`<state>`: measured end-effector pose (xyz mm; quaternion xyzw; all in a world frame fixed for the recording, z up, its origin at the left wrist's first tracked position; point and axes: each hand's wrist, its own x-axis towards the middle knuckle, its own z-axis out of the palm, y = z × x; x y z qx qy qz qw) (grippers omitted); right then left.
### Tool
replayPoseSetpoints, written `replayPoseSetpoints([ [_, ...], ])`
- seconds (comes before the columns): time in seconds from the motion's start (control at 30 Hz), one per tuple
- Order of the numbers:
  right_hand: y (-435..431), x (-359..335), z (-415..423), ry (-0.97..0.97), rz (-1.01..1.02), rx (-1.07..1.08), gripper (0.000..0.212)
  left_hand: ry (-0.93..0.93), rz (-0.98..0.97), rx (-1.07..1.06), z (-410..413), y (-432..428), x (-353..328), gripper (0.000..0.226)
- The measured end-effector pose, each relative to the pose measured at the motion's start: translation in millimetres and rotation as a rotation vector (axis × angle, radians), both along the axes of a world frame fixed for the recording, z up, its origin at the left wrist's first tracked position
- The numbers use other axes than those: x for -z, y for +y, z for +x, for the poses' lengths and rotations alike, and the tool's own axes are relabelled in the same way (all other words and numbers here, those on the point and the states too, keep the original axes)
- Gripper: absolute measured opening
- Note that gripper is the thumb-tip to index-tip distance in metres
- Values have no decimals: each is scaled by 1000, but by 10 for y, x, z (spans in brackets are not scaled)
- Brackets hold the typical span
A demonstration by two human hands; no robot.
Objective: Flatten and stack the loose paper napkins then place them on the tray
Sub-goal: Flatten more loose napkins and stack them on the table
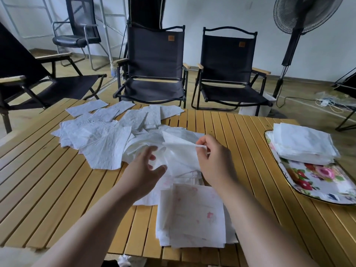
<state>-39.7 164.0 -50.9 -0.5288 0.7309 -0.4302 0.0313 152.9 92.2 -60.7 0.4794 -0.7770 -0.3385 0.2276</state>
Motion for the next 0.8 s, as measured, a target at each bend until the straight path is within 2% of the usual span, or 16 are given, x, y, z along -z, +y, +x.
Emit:
replayPoseSetpoints([
  [0.1,146,-174,-13,2,-113,-71,10,192,108,-82,59,-68,-32,100],
  [0.2,350,-340,-27,-191,-141,-106,6,388,263,-61,69,-28,-175,112],
  [0.27,496,-403,-55,-356,-98,-125,5,465,375,44,73,8,-251,100],
  [0.4,730,-441,-152,-523,17,-110,4,487,573,296,83,132,-330,39],
  [0.47,815,-423,-219,-600,133,-106,5,443,626,345,69,237,-345,20],
  [0.53,883,-382,-288,-653,287,-104,7,347,634,368,65,295,-324,15],
  [0.63,921,-288,-360,-549,557,-80,10,200,640,346,86,304,-274,12],
  [0.73,869,-198,-348,-589,695,-77,10,142,649,275,83,281,-220,13],
  [0.8,814,-145,-347,-533,755,-66,11,85,627,242,68,273,-176,15],
])
